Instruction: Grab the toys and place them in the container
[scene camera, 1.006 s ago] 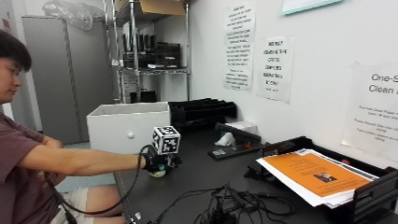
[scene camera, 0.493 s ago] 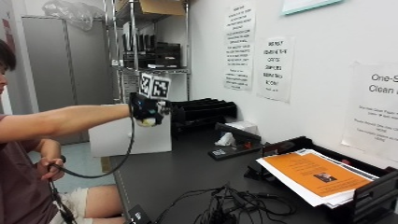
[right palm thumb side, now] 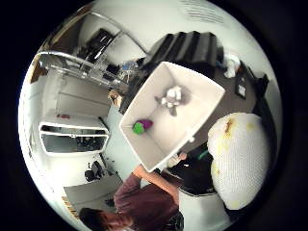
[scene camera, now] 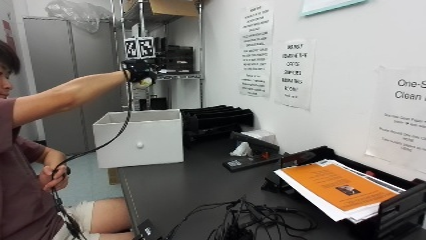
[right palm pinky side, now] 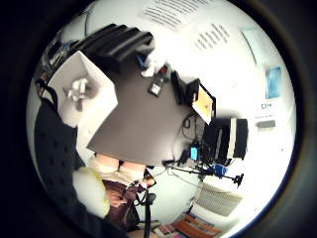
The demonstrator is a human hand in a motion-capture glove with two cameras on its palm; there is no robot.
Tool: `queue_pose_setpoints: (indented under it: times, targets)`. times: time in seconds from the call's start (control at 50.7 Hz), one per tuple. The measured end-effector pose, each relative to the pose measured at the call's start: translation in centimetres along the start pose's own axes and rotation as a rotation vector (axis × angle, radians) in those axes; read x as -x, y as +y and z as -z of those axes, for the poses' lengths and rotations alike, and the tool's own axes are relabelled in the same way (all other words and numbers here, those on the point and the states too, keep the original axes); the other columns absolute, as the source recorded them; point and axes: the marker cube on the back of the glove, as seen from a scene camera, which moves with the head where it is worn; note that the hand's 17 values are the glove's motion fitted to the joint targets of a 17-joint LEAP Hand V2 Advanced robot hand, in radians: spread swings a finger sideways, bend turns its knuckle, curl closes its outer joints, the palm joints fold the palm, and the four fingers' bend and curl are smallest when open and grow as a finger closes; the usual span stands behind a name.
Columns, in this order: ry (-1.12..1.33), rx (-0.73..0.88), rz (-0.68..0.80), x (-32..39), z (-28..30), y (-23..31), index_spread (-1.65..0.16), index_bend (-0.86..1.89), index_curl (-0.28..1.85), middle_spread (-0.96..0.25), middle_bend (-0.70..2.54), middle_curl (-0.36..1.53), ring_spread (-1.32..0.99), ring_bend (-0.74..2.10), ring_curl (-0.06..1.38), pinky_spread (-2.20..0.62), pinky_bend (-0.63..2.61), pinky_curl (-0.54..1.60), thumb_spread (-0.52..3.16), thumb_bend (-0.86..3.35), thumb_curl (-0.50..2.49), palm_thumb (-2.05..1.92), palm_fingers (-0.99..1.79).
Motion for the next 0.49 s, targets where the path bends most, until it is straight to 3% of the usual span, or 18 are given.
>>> queue_pose_setpoints:
  times: [0.158,0.256,0.355,0.493]
  targets:
    - [0.007,-0.014,0.130,8.1,-0.8,-2.7,-0.33,0.82,1.03,-0.18,1.30,0.81,-0.32,1.49,0.68,-0.42,1.20,0.71,0.64,-0.01,0.94,0.53,1.05]
    - [-0.100,-0.134,0.344,11.6,-1.7,-2.6,-0.33,0.79,1.05,-0.18,1.29,0.81,-0.32,1.48,0.68,-0.42,1.20,0.71,0.63,-0.01,0.97,0.52,1.04]
    - [0.036,-0.100,0.258,12.4,-3.7,-2.5,-0.33,0.77,1.07,-0.18,1.28,0.82,-0.32,1.48,0.68,-0.42,1.20,0.71,0.62,-0.01,0.99,0.52,1.03]
    - [0.059,-0.102,0.295,14.8,-5.3,-3.3,-0.34,0.74,1.10,-0.19,1.26,0.82,-0.32,1.47,0.67,-0.42,1.19,0.71,0.62,-0.01,1.01,0.52,1.03]
